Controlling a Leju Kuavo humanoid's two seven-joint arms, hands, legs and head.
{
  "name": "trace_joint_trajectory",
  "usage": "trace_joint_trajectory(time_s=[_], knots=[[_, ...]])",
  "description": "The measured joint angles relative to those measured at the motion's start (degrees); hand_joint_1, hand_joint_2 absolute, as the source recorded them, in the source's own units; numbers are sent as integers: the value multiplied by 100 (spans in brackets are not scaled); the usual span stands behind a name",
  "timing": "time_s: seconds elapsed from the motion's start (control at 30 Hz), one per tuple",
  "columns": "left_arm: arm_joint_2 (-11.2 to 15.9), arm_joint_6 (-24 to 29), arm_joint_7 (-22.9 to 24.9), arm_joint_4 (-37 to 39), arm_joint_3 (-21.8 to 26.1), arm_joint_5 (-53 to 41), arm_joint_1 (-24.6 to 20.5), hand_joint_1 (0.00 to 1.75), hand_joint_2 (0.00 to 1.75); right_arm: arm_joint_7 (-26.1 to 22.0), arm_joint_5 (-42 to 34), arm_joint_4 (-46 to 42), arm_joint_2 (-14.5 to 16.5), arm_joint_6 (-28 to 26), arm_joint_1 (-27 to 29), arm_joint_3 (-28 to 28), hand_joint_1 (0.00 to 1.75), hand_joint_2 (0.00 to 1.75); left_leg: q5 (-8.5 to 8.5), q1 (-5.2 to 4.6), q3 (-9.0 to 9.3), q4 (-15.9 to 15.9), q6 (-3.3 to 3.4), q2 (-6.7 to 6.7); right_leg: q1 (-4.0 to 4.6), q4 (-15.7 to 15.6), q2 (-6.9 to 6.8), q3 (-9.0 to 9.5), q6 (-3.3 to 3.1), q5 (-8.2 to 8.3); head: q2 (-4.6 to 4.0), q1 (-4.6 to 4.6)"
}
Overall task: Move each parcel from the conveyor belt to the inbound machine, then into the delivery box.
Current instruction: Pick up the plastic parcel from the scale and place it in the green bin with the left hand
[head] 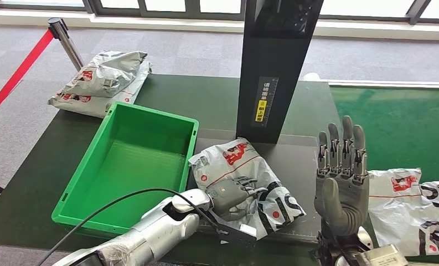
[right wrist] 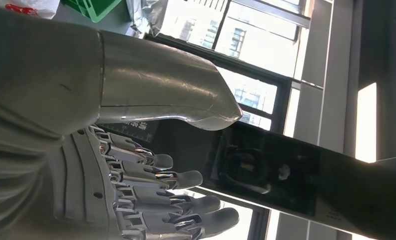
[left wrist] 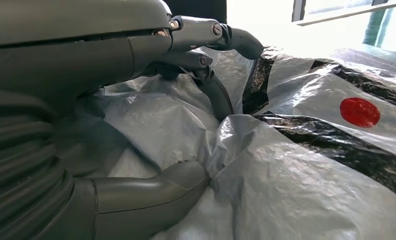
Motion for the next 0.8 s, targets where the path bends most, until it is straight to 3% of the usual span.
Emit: trace_joint_trajectory(time_s=[0.27, 0.5, 0.8], knots=[[70, 383, -124, 62, -395, -439, -87, 175, 175, -92, -50, -13, 10, 4, 111, 0, 0, 175, 0, 0, -3, -1, 1, 0, 0, 0, 0, 2, 1, 0, 0, 0], [336, 1277, 226, -449, -673, -1209, 61, 175, 175, -196, -119, -36, -20, 4, 176, 0, 0, 175, 0, 2, -11, -1, 0, 10, 3, 0, 11, -16, -1, 3, 0, -1], [667, 1744, 655, -1155, -711, -1531, 298, 175, 175, -242, -95, -243, -33, 2, 369, 0, 0, 175, 0, 8, -36, -3, -2, 21, 11, 2, 29, -49, -4, 4, 0, 0]])
